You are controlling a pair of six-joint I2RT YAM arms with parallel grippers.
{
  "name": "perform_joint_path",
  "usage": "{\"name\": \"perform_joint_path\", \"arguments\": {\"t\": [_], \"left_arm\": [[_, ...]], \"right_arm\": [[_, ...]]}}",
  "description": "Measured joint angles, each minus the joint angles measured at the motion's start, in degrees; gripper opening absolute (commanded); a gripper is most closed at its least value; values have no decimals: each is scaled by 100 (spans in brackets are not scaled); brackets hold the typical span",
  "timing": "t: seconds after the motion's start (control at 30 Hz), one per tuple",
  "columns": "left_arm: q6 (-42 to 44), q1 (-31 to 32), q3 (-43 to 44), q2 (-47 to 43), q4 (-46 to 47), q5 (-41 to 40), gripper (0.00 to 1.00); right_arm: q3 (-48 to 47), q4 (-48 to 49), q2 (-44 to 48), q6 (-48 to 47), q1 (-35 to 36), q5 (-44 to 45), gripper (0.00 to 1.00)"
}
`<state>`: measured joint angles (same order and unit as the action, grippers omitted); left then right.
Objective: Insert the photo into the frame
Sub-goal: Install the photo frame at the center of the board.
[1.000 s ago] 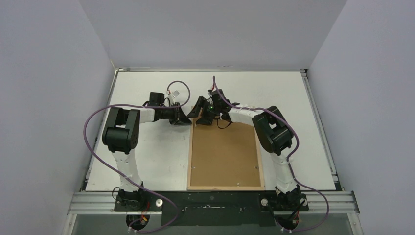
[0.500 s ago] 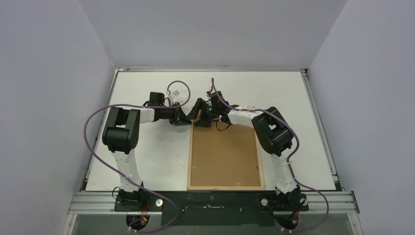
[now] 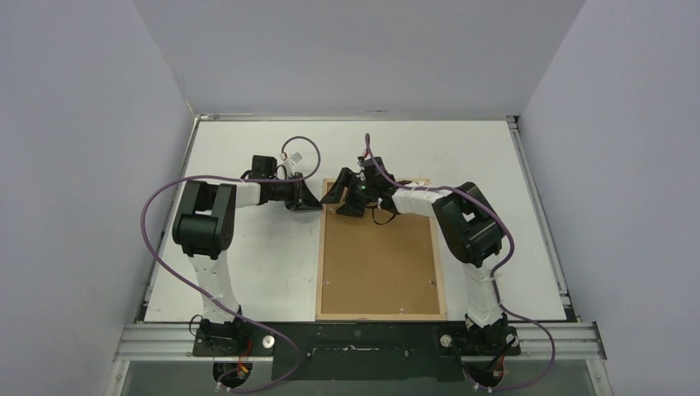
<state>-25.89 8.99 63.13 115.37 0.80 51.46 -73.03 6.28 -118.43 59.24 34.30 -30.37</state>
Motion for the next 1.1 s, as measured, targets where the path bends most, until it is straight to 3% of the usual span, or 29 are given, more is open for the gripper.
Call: {"name": "perform_joint_path", "arguments": {"t": [0.47, 1.1], "left_arm": [[-2, -35, 0, 90, -7, 22, 9], [-46, -35, 0, 90, -4, 22, 9]], "right_arm": [[-501, -201, -20, -308, -44, 42, 65], [-243, -243, -61, -310, 2, 52, 64]]}}
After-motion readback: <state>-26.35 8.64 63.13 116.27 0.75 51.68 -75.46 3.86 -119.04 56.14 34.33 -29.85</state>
